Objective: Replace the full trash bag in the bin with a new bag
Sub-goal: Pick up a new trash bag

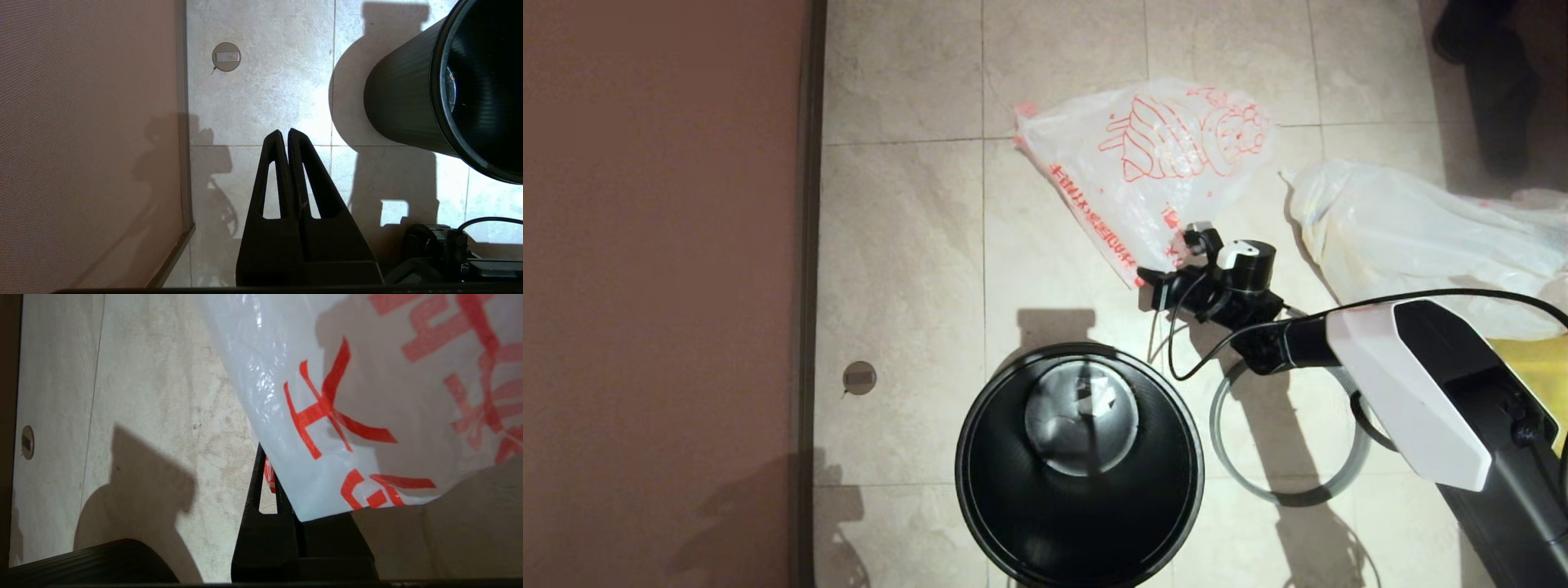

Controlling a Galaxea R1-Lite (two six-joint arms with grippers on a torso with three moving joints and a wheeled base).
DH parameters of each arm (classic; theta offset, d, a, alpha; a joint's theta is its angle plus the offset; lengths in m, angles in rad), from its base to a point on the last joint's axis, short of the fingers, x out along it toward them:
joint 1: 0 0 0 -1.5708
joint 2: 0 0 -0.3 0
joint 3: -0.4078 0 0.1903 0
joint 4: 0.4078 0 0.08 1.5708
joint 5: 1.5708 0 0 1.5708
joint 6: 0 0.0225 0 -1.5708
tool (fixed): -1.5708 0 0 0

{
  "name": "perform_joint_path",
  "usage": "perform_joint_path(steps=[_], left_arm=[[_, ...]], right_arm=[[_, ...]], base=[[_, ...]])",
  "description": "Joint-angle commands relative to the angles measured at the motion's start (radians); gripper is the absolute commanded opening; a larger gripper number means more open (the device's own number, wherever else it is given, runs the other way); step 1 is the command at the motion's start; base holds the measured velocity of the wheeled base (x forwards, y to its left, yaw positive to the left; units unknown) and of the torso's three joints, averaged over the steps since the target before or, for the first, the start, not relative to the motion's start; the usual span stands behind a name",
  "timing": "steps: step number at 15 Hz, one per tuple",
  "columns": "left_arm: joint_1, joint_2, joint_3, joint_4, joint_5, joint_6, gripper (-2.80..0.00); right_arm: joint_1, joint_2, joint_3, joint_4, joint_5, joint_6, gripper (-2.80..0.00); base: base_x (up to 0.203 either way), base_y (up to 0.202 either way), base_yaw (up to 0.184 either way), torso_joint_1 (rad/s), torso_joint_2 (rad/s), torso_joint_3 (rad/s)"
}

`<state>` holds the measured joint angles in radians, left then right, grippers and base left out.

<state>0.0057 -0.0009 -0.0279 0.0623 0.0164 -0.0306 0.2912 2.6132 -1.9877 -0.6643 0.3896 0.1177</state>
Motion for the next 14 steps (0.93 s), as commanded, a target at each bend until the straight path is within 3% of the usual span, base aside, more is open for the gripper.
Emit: perform_joint_path(steps=[1,8,14], left_arm=[[0.0,0.001,0.0,0.001,0.0,0.0,-2.8],[0.0,0.001,0.0,0.001,0.0,0.0,-2.8],[0.0,0.001,0.0,0.001,0.0,0.0,-2.8]], right_arm=[[-0.013,-0.004,0.0,-0.003,0.003,0.0,-2.8],[-0.078,0.008,0.019,0.0,0.005,0.002,-2.8],[-0.082,-0.324,0.331,0.074,0.011,0.081,-2.8]], base=[[0.0,0.0,0.0,0.0,0.0,0.0],[0.0,0.0,0.0,0.0,0.0,0.0],[0.0,0.0,0.0,0.0,0.0,0.0]])
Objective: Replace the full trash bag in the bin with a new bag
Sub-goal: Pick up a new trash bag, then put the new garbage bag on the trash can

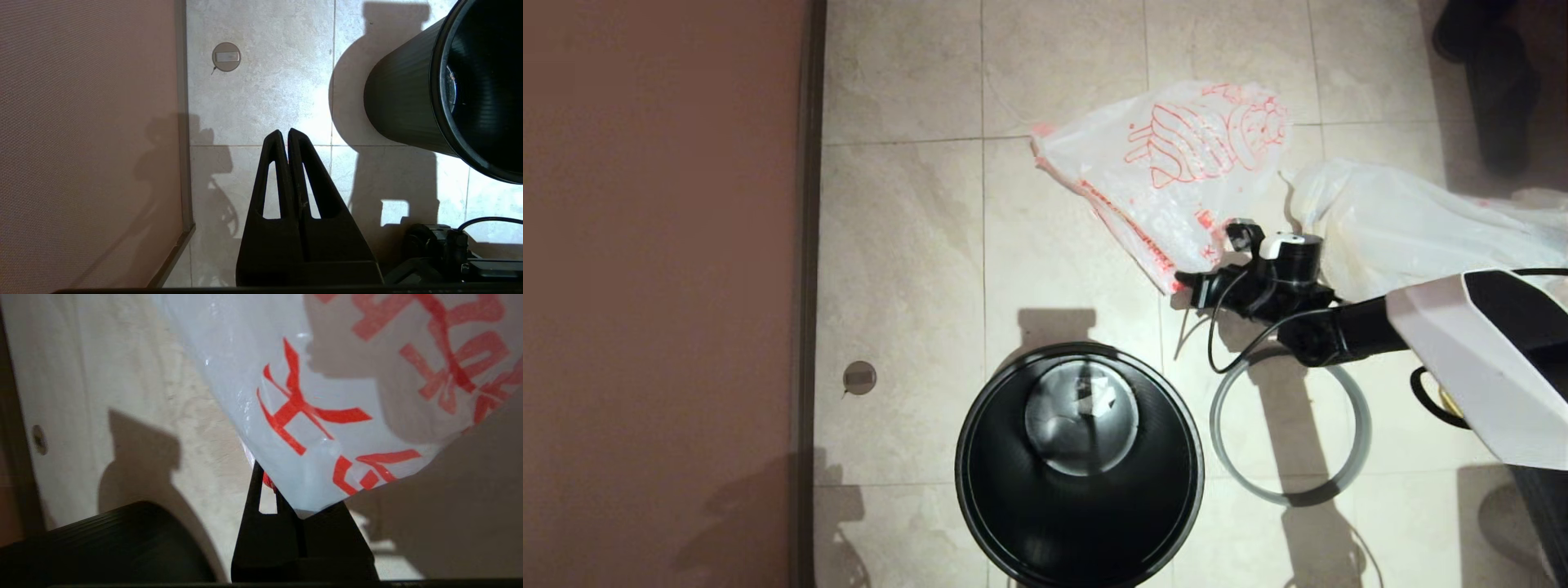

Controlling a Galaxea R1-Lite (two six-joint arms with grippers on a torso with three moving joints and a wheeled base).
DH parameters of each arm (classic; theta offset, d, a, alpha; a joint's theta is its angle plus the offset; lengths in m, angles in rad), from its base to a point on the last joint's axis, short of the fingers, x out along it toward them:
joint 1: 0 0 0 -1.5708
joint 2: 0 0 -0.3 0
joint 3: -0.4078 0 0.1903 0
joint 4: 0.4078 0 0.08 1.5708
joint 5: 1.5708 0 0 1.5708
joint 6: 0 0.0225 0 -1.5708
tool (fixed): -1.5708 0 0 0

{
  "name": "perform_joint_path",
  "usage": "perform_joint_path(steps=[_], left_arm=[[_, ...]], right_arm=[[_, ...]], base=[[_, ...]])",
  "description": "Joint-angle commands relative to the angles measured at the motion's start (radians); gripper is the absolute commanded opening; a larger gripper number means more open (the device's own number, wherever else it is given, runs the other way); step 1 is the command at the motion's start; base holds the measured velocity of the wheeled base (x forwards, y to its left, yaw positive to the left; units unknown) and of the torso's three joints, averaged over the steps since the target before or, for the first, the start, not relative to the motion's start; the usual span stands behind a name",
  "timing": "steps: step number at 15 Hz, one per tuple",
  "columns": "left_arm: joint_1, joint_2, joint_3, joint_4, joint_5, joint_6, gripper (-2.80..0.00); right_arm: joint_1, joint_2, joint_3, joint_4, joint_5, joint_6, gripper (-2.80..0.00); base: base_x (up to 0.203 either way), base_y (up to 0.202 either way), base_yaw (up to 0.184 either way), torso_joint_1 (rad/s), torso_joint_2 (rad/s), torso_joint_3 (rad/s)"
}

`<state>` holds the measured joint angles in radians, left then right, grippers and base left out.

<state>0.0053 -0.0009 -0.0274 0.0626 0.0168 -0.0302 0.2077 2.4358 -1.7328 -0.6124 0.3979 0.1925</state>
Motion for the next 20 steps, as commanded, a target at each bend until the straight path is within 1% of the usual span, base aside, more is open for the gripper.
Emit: perform_joint_path(steps=[1,4,8,9,11,12,13,14,15,16,17,18,20], left_arm=[[0.001,0.001,0.0,0.0,0.0,0.0,-2.8],[0.001,0.001,0.0,0.0,0.0,0.0,-2.8],[0.001,0.001,0.0,0.0,0.0,0.0,-2.8],[0.001,0.001,0.0,0.0,0.0,0.0,-2.8],[0.001,0.001,0.0,0.0,0.0,0.0,-2.8],[0.001,0.001,0.0,0.0,0.0,0.0,-2.8],[0.001,0.001,0.0,0.0,0.0,0.0,-2.8],[0.001,0.001,0.0,0.0,0.0,0.0,-2.8],[0.001,0.001,0.0,0.0,0.0,0.0,-2.8],[0.001,0.001,0.0,0.0,0.0,0.0,-2.8],[0.001,0.001,0.0,0.0,0.0,0.0,-2.8],[0.001,0.001,0.0,0.0,0.0,0.0,-2.8],[0.001,0.001,0.0,0.0,0.0,0.0,-2.8]], right_arm=[[0.004,-0.215,0.112,0.078,0.003,0.018,-2.8],[0.014,-0.416,0.156,0.282,0.003,0.085,-2.8],[0.036,-0.708,0.197,0.469,0.003,0.193,-2.8],[0.051,-0.782,0.201,0.527,0.002,0.208,-2.8],[0.108,-0.915,0.201,0.653,-0.007,0.227,-2.8],[0.168,-0.972,0.195,0.723,-0.029,0.24,-2.8],[0.235,-1.017,0.179,0.79,-0.08,0.254,-2.8],[0.293,-1.05,0.168,0.842,-0.15,0.261,-2.8],[0.363,-1.096,0.161,0.9,-0.261,0.266,-2.8],[0.415,-1.14,0.159,0.953,-0.343,0.268,-2.8],[0.447,-1.181,0.159,1.01,-0.404,0.271,-2.8],[0.446,-1.216,0.159,1.064,-0.431,0.273,-2.8],[0.438,-1.273,0.165,1.142,-0.445,0.273,-2.8]], base=[[0.0,0.0,0.0,0.0,0.0,0.0],[0.0,0.0,0.0,0.0,0.0,0.0],[0.0,0.0,0.0,0.0,0.0,0.0],[0.0,0.0,0.0,0.0,0.0,0.0],[0.0,0.0,0.0,0.0,0.0,0.0],[0.0,0.0,0.0,0.0,0.0,0.0],[0.0,0.0,0.0,0.0,0.0,0.0],[0.0,0.0,0.0,0.0,0.0,0.0],[0.0,0.0,0.0,0.0,0.0,0.0],[0.0,0.0,0.0,0.0,0.0,0.0],[0.0,0.0,0.0,0.0,0.0,0.0],[0.0,0.0,0.0,0.0,0.0,0.0],[0.0,0.0,0.0,0.0,0.0,0.0]])
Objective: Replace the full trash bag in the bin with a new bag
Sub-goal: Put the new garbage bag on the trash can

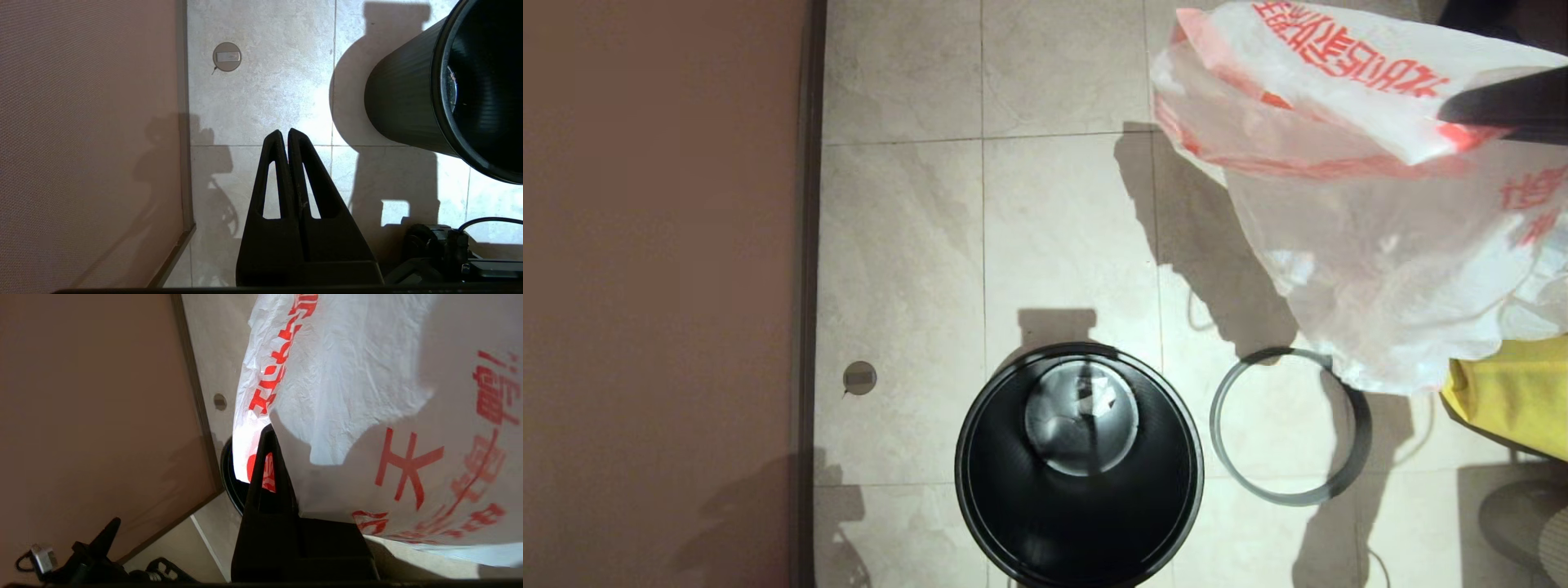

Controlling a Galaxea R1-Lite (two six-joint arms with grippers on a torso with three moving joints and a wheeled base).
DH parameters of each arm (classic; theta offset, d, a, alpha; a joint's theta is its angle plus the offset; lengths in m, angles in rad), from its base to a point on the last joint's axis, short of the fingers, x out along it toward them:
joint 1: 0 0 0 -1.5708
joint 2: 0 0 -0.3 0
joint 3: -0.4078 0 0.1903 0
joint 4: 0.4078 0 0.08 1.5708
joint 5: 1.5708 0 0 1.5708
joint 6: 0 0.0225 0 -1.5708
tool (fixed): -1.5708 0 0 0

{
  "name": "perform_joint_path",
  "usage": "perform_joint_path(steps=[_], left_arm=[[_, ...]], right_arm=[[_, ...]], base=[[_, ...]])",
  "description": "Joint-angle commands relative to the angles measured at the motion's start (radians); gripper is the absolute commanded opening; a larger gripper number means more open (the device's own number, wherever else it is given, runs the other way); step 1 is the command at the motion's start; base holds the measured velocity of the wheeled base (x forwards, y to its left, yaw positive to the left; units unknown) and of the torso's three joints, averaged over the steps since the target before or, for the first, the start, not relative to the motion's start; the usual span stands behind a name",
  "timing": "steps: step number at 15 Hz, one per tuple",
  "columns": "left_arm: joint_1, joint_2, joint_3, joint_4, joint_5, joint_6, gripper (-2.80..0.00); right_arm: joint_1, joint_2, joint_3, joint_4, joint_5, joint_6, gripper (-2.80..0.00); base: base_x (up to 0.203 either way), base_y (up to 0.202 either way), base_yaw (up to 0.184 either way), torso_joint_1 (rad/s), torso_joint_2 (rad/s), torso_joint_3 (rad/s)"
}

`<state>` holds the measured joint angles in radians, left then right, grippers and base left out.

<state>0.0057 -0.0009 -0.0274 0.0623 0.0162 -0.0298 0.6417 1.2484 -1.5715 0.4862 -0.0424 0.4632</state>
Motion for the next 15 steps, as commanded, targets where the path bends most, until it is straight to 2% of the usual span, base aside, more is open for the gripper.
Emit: perform_joint_path(steps=[1,3,4,11,15], left_arm=[[0.0,0.001,0.0,0.001,0.001,-0.001,-2.8],[0.0,0.001,0.0,0.001,0.001,0.0,-2.8],[0.0,0.001,0.0,0.001,0.001,-0.001,-2.8],[0.0,0.001,0.0,0.001,0.001,-0.001,-2.8],[0.0,0.001,-0.001,0.001,0.001,-0.001,-2.8]], right_arm=[[-0.003,-0.133,0.006,0.103,-0.006,0.001,-2.8],[-0.046,-0.207,0.008,0.218,-0.006,-0.001,-2.8],[-0.065,-0.216,0.021,0.228,-0.007,-0.001,-2.8],[-0.249,-0.249,0.036,0.23,-0.002,-0.057,-2.8],[-0.37,-0.294,0.051,0.23,0.003,-0.059,-2.8]], base=[[0.0,0.0,0.0,0.0,0.0,0.0],[0.0,0.0,0.0,0.0,0.0,0.0],[0.0,0.0,0.0,0.0,0.0,0.0],[0.0,0.0,0.0,0.0,0.0,0.0],[0.0,0.0,0.0,0.0,0.0,0.0]])
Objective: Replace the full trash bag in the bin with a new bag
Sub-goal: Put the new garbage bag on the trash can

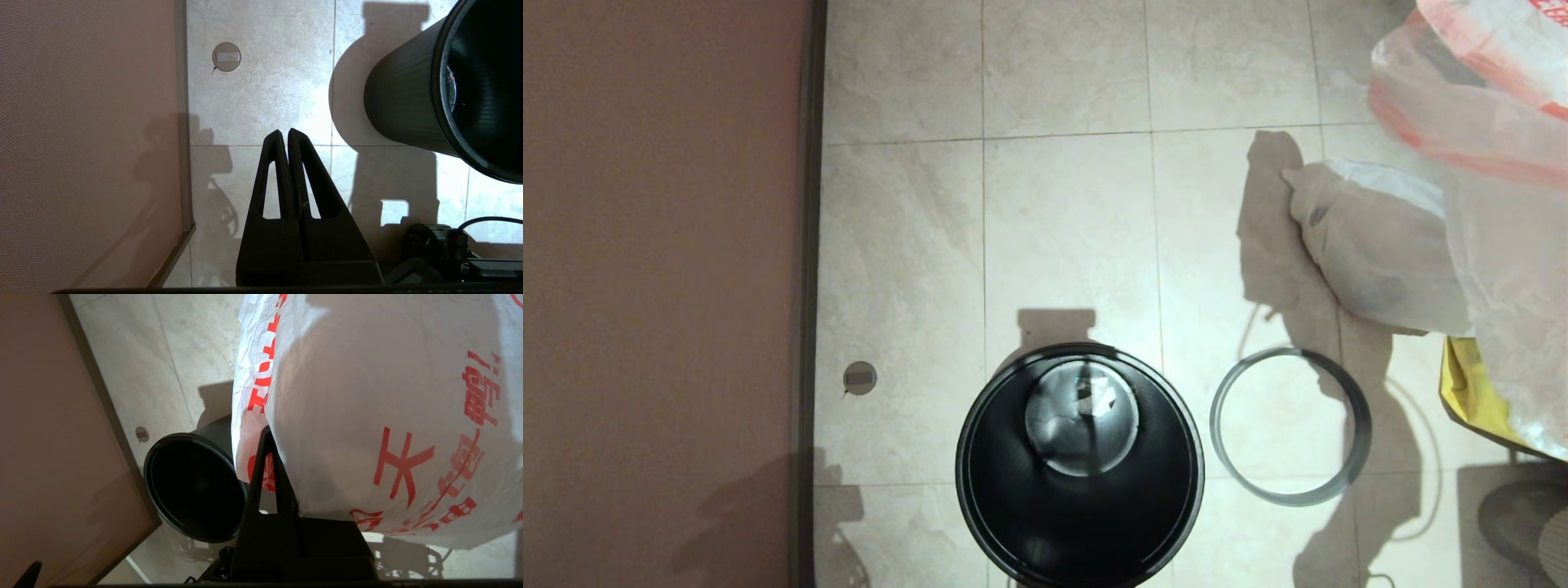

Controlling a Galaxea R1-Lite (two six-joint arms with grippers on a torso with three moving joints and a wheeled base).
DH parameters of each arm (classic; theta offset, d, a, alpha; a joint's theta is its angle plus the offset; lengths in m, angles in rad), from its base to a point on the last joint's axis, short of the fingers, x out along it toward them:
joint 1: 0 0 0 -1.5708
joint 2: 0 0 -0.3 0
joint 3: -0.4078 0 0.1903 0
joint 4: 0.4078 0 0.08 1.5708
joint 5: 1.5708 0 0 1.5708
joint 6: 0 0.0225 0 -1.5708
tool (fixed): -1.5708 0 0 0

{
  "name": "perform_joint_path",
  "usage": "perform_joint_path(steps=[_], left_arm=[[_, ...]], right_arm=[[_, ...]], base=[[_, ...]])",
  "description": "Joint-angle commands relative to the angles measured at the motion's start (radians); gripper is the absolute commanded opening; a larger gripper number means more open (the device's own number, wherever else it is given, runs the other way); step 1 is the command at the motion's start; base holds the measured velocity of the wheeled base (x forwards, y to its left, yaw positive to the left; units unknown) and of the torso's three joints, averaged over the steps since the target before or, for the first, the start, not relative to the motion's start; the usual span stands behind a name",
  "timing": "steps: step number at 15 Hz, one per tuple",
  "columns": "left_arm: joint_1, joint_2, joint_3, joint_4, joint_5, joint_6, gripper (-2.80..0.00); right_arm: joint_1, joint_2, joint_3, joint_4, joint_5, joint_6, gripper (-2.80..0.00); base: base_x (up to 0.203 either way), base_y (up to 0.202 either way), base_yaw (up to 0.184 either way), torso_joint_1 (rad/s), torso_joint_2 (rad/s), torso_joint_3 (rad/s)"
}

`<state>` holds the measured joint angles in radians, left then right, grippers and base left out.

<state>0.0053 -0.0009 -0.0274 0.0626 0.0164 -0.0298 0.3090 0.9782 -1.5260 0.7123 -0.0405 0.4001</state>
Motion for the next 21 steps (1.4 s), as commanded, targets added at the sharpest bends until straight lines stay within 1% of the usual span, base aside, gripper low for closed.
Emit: perform_joint_path(steps=[1,5,8,16,21], left_arm=[[0.001,0.001,0.0,0.0,0.0,-0.001,-2.8],[0.001,0.001,0.0,0.0,0.0,-0.001,-2.8],[0.001,0.001,0.0,0.0,0.0,-0.001,-2.8],[0.001,0.001,0.0,0.002,-0.003,0.01,-2.8],[0.001,0.001,-0.002,0.002,-0.003,0.01,-2.8]], right_arm=[[-0.043,-0.035,0.014,0.004,0.002,0.003,-2.8],[-0.069,-0.099,0.05,0.012,-0.001,0.001,-2.8],[-0.088,-0.125,0.109,0.013,0.001,0.002,-2.8],[-0.102,-0.127,0.078,0.012,-0.001,-0.001,-2.8],[-0.102,-0.14,0.078,0.021,-0.001,-0.001,-2.8]], base=[[0.0,0.0,0.0,0.0,0.0,0.0],[0.0,0.0,0.0,0.0,0.0,0.0],[0.0,0.0,0.0,0.0,0.0,0.0],[0.0,0.0,0.0,0.0,0.0,0.0],[0.0,0.0,0.0,0.002,0.0,0.144]])
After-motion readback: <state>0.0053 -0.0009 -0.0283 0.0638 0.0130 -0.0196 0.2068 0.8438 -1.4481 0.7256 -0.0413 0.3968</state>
